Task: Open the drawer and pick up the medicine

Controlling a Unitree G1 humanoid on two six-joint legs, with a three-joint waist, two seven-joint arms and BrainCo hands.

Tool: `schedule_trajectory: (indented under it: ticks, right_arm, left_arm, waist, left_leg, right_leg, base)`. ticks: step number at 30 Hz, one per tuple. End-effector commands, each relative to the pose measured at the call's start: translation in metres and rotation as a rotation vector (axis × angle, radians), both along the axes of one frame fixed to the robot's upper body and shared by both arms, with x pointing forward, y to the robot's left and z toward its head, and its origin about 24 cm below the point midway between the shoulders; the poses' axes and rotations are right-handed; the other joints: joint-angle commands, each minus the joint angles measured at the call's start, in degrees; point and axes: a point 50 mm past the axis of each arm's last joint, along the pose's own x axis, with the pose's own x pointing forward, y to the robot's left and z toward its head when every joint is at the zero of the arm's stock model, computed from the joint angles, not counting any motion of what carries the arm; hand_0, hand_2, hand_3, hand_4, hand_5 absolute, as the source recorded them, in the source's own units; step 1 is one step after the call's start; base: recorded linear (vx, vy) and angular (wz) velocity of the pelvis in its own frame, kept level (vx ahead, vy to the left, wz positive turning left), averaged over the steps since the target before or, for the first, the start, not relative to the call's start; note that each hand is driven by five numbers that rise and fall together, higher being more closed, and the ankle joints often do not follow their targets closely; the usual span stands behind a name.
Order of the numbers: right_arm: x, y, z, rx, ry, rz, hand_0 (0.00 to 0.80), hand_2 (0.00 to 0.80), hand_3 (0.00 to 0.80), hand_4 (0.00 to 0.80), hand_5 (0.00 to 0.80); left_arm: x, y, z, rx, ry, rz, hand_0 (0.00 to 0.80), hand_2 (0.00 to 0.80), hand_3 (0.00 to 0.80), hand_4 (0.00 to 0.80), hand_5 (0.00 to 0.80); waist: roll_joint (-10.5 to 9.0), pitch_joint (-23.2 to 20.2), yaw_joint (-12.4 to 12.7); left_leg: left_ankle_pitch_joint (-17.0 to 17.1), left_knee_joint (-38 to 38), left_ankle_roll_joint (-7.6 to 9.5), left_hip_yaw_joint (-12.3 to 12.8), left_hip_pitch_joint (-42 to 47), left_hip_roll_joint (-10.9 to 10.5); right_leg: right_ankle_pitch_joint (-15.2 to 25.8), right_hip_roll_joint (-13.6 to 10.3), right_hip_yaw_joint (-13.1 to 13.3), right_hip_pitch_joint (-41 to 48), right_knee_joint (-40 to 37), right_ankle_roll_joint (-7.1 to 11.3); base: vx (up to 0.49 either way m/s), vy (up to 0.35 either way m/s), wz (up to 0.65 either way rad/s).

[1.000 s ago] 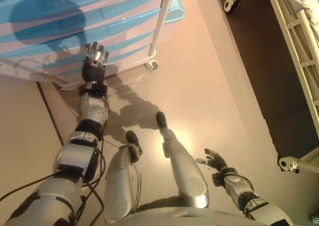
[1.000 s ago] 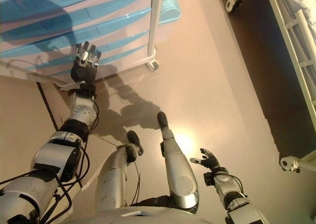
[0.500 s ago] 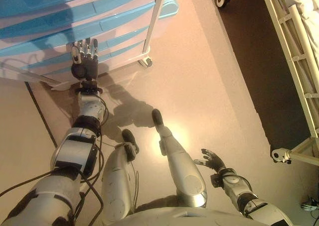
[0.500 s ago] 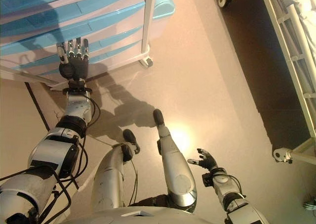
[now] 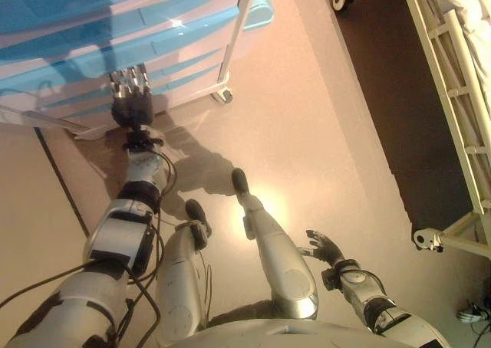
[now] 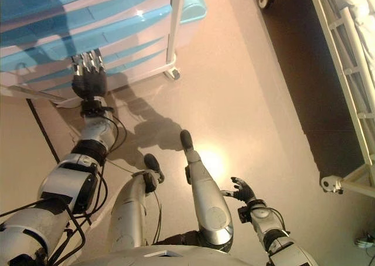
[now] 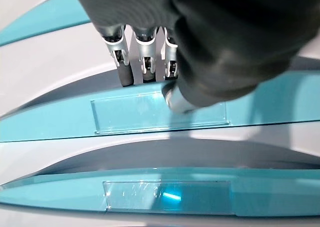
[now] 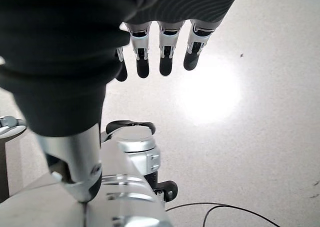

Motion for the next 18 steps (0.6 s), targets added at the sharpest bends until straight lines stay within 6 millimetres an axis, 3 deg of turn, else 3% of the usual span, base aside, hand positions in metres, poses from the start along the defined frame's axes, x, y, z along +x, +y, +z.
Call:
schedule_trajectory:
  ticks: [1,4,8,13,16,17,18]
  right_arm:
    - [-0.017,-0.007,-0.006,-0.006,0.036,-0.047,0.0,0.0,0.0,0.0,0.0]
    - [-0.011,-0.005,-0.003,-0.034,0.02,-0.037,0.0,0.0,0.0,0.0,0.0]
    - [-0.003,-0.003,0.0,-0.057,0.015,-0.036,0.0,0.0,0.0,0.0,0.0]
    - [0.003,-0.015,0.004,-0.129,0.026,-0.025,0.0,0.0,0.0,0.0,0.0]
    - [0.008,-0.034,0.01,-0.184,0.031,-0.044,0.0,0.0,0.0,0.0,0.0]
    - [0.009,-0.037,0.011,-0.192,0.033,-0.05,0.0,0.0,0.0,0.0,0.0]
    - [0.011,-0.046,0.014,-0.213,0.038,-0.059,0.0,0.0,0.0,0.0,0.0]
  left_arm:
    - [-0.032,-0.023,0.164,0.254,-0.917,-0.083,0.8,0.8,0.8,0.8,0.8]
    - [-0.037,-0.034,0.144,0.228,-0.883,-0.127,0.8,0.8,0.8,0.8,0.8]
    - [-0.047,-0.047,0.102,0.204,-0.794,-0.201,0.8,0.8,0.8,0.8,0.8]
    - [-0.073,-0.06,0.015,0.175,-0.562,-0.356,0.8,0.8,0.8,0.8,0.8]
    - [-0.098,-0.051,-0.051,0.078,-0.366,-0.423,0.8,0.8,0.8,0.8,0.8]
    - [-0.104,-0.047,-0.063,0.064,-0.325,-0.429,0.8,0.8,0.8,0.8,0.8]
    - [-0.121,-0.038,-0.095,0.033,-0.198,-0.438,0.8,0.8,0.8,0.8,0.8]
  waist:
    - [0.9,-3.1,5.35]
    - [1.63,-3.48,7.62]
    - [2.45,-4.1,10.56]
    - [4.14,-5.07,15.45]
    - [5.83,-6.12,18.1]
    - [6.15,-6.49,18.45]
    - [6.98,-6.94,19.73]
  left_leg:
    - [0.41,-8.34,-0.78,-4.27,4.22,-3.92]
    - [1.93,-10.56,-1.6,-7.15,5.47,-4.26]
    - [4.64,-13.83,-3.12,-11.13,7.29,-4.59]
    - [7.15,-16.51,-5.59,-15.91,10.49,-4.18]
    - [8.86,-18.55,-6.77,-18.13,12.51,-3.87]
    - [9.47,-19.17,-6.93,-18.46,12.68,-3.83]
    - [10.03,-20.41,-7.33,-18.81,14.01,-3.63]
  right_leg:
    - [-9.85,0.85,-2.41,3.44,7.22,-2.31]
    - [-12.0,1.29,-4.93,5.25,8.43,-3.65]
    - [-13.31,1.64,-7.99,7.8,8.14,-5.08]
    - [-14.78,1.14,-12.64,13.37,6.2,-6.29]
    - [-14.8,0.78,-14.91,16.82,3.89,-6.37]
    - [-14.49,0.73,-15.42,17.2,3.28,-6.33]
    - [-14.58,0.61,-16.5,18.94,2.22,-6.17]
  base:
    - [-0.059,-0.122,0.18]
    - [-0.06,-0.156,0.22]
    - [-0.075,-0.181,0.35]
    - [-0.058,-0.183,0.44]
    - [-0.037,-0.097,0.55]
    - [-0.018,-0.09,0.54]
    - [-0.016,-0.074,0.42]
